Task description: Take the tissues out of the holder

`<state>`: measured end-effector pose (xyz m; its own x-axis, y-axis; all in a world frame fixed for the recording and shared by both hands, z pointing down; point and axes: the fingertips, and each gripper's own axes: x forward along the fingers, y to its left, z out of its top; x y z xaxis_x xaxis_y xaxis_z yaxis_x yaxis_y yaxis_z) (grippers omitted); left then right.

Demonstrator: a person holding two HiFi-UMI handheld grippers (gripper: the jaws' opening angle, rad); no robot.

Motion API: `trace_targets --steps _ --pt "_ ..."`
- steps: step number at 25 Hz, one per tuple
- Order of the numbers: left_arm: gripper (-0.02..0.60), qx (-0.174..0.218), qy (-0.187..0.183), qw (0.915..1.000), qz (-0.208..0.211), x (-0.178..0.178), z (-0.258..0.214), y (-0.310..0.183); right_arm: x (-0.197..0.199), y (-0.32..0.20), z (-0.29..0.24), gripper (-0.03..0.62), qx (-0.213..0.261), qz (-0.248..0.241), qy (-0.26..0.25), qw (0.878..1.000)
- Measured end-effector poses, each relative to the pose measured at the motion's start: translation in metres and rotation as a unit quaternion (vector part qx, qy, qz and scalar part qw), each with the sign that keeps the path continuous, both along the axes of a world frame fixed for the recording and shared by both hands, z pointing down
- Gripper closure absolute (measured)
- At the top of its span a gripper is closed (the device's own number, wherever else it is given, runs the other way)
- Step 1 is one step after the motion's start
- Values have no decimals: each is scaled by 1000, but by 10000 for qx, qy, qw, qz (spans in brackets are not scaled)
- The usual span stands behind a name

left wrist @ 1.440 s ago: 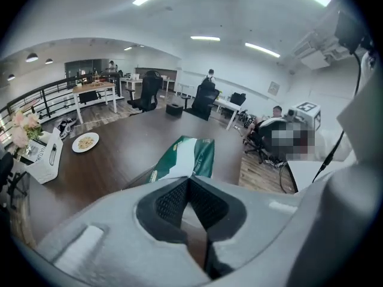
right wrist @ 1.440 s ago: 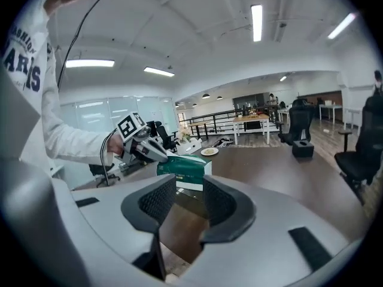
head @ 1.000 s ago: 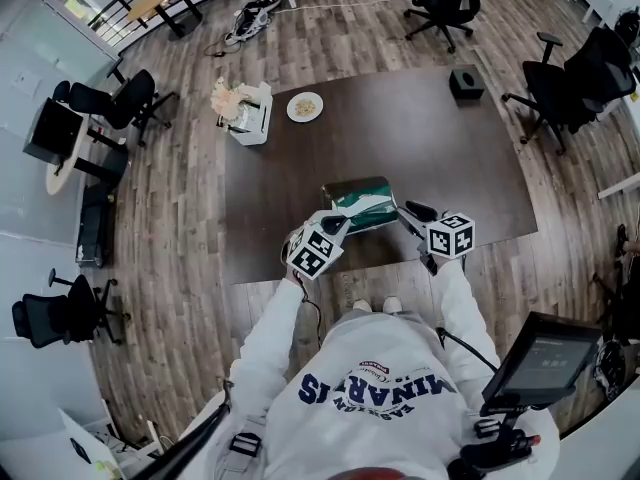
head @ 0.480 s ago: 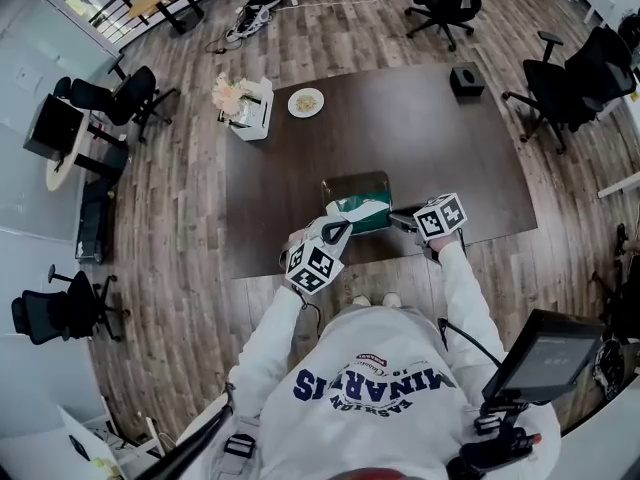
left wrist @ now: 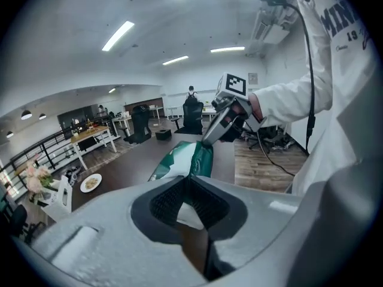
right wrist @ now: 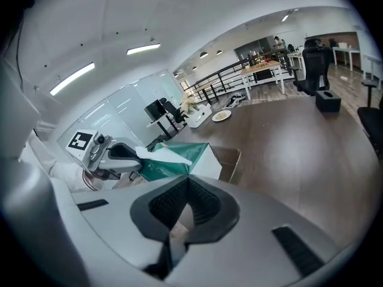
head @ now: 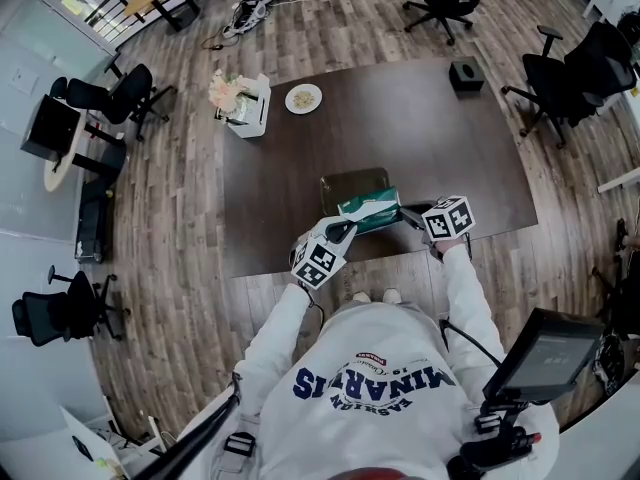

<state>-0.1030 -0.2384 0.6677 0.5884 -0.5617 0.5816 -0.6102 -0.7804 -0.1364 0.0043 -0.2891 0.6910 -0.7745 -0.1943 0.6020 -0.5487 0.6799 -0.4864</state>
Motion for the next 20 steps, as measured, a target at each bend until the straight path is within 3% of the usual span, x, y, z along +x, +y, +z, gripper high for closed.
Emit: trace_targets --steps 5,8,14,20 --pt "560 -745 544 9957 -79 5 27 8 36 -6 11 592 70 332 140 9993" --pt "560 -1006 868 9907 -287 -14 30 16 68 -10 18 592 -4 720 71 9974" --pt "560 -969 1584 9789 -852 -67 -2 33 136 -35 64 591 -101 1343 181 9907" --pt "560 -809 1717 9729 -1317 -93 -26 34 183 -60 124 591 -269 1755 516 9828"
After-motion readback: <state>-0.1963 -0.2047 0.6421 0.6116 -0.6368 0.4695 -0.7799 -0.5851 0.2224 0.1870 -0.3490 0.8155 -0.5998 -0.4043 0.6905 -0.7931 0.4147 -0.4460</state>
